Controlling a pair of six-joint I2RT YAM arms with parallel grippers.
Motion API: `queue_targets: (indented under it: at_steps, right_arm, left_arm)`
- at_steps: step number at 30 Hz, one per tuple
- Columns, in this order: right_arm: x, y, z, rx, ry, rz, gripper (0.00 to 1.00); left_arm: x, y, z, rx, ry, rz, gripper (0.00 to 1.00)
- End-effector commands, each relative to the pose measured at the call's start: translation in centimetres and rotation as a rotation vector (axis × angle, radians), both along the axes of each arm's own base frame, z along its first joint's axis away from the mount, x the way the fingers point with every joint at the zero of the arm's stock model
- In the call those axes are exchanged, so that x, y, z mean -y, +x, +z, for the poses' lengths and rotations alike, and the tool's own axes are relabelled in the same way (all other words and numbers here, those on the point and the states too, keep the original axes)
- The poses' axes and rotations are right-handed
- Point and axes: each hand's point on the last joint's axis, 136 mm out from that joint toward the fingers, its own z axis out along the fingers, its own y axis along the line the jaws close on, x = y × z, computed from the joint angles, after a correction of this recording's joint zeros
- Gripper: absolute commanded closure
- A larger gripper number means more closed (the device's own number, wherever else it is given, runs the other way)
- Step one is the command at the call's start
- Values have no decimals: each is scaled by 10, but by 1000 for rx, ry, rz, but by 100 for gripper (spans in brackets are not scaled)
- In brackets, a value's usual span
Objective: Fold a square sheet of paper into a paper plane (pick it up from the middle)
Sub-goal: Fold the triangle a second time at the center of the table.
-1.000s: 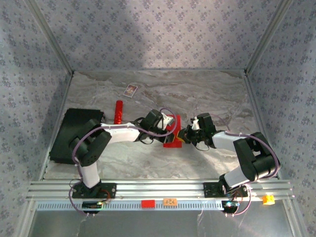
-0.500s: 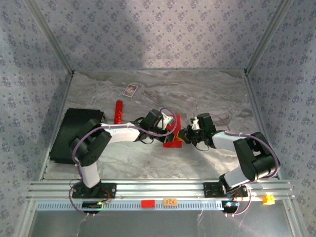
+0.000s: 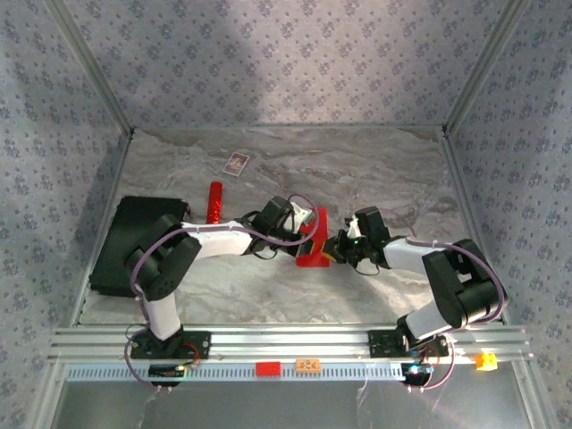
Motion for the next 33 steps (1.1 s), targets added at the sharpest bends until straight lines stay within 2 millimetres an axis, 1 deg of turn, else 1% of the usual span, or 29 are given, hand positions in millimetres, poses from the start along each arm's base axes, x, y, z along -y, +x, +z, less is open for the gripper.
queue_targets:
  at_steps: [1, 4, 6, 11, 14, 19, 21, 24, 27, 30, 33]
  right_arm:
    - [2, -5, -7, -9, -46, 21, 90]
    - [3, -7, -12, -25, -73, 37, 91]
    - [7, -10, -19, -39, -124, 52, 91]
    - [27, -18, -32, -70, -286, 112, 92]
    - [34, -18, -32, -73, -314, 134, 91]
    - [36, -13, -27, -58, -322, 133, 90]
    - [31, -7, -18, -15, -295, 132, 90]
    - [17, 0, -2, 36, -205, 138, 89]
    - [5, 4, 4, 45, -124, 108, 89]
    - [-4, 4, 3, 36, -70, 76, 88]
    - [-3, 3, -8, 5, -88, 58, 89]
  left_arm:
    - [5, 5, 11, 9, -35, -6, 100]
    - [5, 4, 8, 0, -29, -2, 100]
    - [5, 4, 6, -4, -23, 0, 100]
    - [6, 4, 7, -27, -35, 20, 100]
    - [9, 4, 6, -52, -56, 42, 100]
    - [15, 6, 7, -94, -92, 85, 100]
    - [14, 8, 5, -97, -92, 109, 100]
    - [14, 8, 3, -103, -89, 115, 100]
    - [13, 8, 1, -103, -78, 119, 100]
    - [12, 8, 1, -103, -73, 117, 100]
    - [13, 8, 1, -101, -71, 115, 100]
